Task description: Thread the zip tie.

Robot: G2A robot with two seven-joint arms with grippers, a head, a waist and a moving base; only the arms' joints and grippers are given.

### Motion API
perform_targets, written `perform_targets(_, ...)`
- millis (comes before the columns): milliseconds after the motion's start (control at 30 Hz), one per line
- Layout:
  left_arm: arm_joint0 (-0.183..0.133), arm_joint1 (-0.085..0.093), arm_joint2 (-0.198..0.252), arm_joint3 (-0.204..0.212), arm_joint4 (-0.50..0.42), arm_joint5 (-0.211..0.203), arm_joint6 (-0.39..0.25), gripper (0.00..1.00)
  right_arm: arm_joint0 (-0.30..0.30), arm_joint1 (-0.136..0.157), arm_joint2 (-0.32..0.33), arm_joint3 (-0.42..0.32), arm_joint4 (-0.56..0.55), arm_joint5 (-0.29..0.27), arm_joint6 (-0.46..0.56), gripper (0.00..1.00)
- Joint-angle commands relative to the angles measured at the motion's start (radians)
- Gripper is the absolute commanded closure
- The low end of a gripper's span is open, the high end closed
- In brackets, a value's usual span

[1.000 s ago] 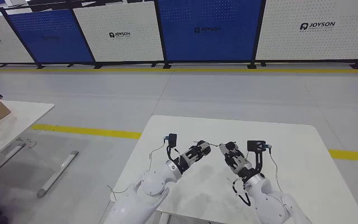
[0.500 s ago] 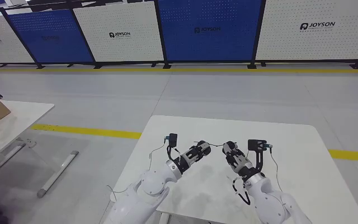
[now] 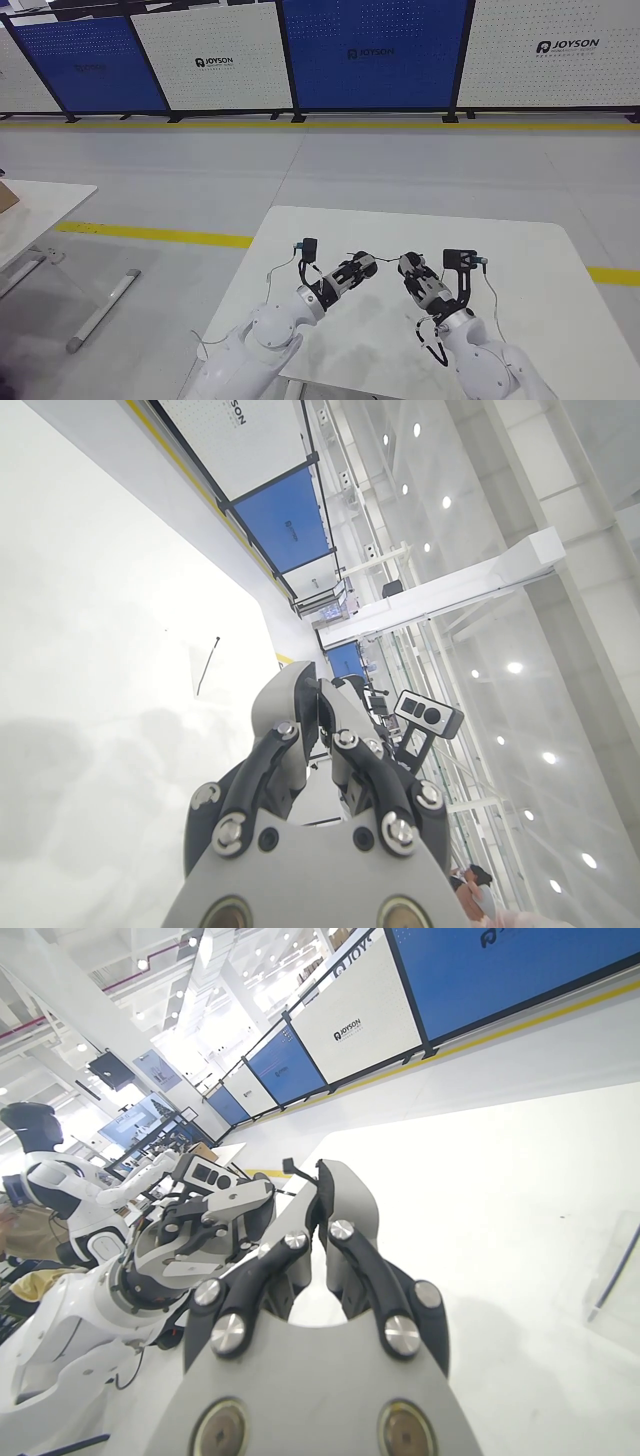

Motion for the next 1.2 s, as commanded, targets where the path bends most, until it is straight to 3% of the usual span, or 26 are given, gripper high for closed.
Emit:
perform_targets(0, -0.001, 0.000, 0.000, -0.002, 0.003, 0.009, 0.001, 0.62, -0.001, 0.000, 0.001, -0.002, -0.001, 0.000, 0.001, 1.00)
perform_targets(167, 0.000, 0.000, 0.001, -0.006, 0.008, 0.011, 0.002, 0.50, -0.002, 0.000, 0.001, -0.007, -0.005, -0.001, 0.006, 1.00)
perform_targets(233, 0.000, 0.000, 0.003, -0.007, 0.014, 0.012, 0.002, 0.51, -0.003, 0.000, 0.001, -0.009, -0.009, 0.000, 0.009, 1.00)
perform_targets(300, 0.001, 0.000, 0.004, -0.007, 0.017, 0.012, 0.003, 0.59, -0.004, 0.000, 0.002, -0.012, -0.011, 0.000, 0.010, 1.00)
perform_targets(500, 0.000, -0.001, 0.009, -0.007, 0.028, 0.019, 0.000, 0.64, -0.005, 0.000, -0.001, -0.023, -0.020, -0.001, 0.012, 1.00)
perform_targets(667, -0.003, -0.002, 0.017, -0.008, 0.036, 0.023, -0.003, 0.76, -0.004, -0.001, -0.006, -0.025, -0.026, 0.000, 0.012, 1.00)
perform_targets(767, -0.005, -0.002, 0.019, -0.007, 0.037, 0.024, -0.004, 0.91, -0.003, -0.001, -0.007, -0.024, -0.028, 0.000, 0.012, 1.00)
perform_targets(867, -0.006, -0.002, 0.020, -0.006, 0.039, 0.025, -0.005, 1.00, -0.003, -0.002, -0.008, -0.024, -0.029, -0.001, 0.011, 1.00)
perform_targets(1167, -0.006, -0.002, 0.017, -0.007, 0.037, 0.017, -0.009, 1.00, -0.001, -0.003, -0.012, -0.021, -0.037, 0.000, 0.012, 1.00)
